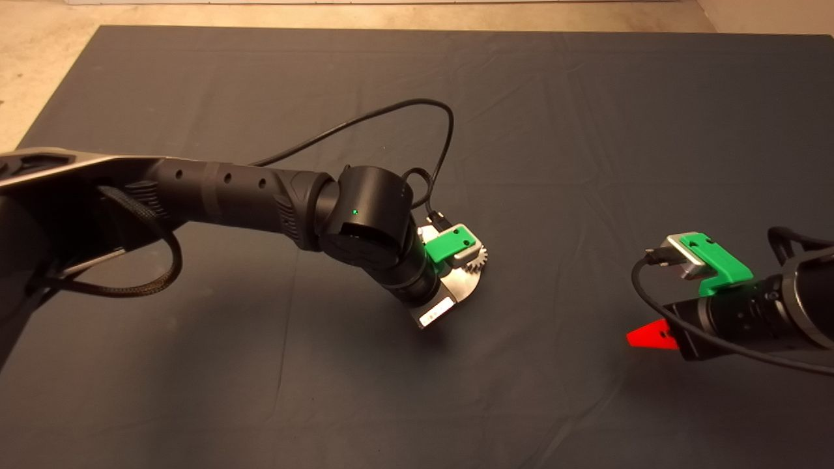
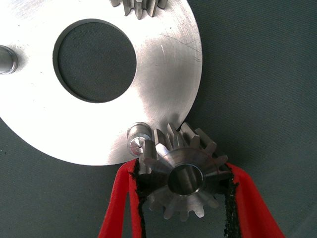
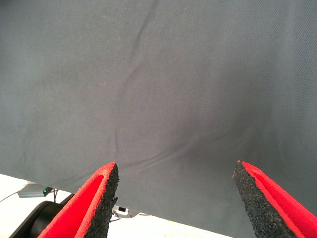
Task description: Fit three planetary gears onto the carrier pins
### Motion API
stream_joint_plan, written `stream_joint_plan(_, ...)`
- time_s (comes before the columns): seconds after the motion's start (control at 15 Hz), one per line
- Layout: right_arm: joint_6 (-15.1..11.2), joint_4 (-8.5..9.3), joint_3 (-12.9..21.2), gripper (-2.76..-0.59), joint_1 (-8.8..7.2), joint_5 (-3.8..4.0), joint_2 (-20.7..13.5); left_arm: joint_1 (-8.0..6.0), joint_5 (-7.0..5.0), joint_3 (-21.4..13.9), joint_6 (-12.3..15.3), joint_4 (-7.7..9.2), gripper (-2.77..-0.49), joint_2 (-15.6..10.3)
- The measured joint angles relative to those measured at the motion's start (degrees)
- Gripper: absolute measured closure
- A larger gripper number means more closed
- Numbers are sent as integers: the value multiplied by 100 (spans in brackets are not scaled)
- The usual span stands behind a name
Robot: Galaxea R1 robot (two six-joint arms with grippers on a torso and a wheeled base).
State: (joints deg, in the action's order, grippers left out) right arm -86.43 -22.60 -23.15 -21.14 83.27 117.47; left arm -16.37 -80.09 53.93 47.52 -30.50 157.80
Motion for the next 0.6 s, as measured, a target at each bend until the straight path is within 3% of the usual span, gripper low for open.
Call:
stream_joint_plan(0.2,0,0,0,-173,2,0,0,-24,-17,23,-2,0,-64,39)
stream_joint_plan(0.47,0,2,0,-173,2,2,-2,-251,20,43,-2,-34,-64,108)
stream_joint_plan(0.6,0,0,0,-173,2,2,-2,-251,20,43,-2,-28,-64,108)
